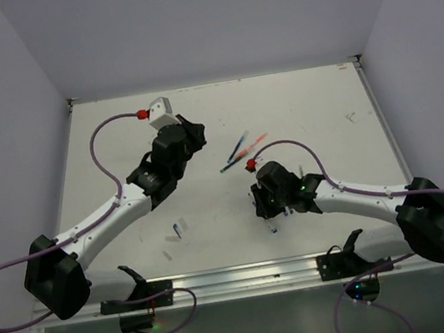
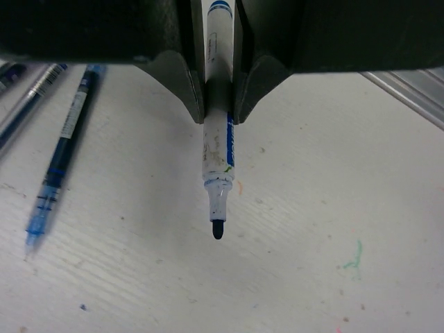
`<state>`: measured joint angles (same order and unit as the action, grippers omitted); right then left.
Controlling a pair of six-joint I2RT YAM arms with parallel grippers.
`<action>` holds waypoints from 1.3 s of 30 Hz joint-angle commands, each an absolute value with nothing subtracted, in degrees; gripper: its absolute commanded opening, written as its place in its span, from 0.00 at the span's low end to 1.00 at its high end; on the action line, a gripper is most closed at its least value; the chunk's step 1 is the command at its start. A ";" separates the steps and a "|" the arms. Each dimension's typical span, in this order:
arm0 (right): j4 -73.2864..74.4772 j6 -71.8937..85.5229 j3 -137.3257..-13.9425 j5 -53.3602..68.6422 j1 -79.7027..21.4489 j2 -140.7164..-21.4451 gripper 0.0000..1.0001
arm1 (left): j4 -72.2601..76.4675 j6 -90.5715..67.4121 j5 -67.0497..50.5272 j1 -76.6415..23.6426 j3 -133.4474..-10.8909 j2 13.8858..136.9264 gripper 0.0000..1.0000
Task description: Open the pen caps
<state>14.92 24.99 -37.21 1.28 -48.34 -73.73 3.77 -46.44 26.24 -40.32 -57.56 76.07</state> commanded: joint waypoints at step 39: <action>22.59 24.43 -45.79 -9.76 -39.64 -83.24 0.28 | -10.72 -51.24 15.99 -40.52 -27.60 67.32 0.03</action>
<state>22.87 24.40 -44.25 -8.32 -40.03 -85.49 -9.06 -49.08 14.96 -40.32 -28.21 66.96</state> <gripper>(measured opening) 0.261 0.163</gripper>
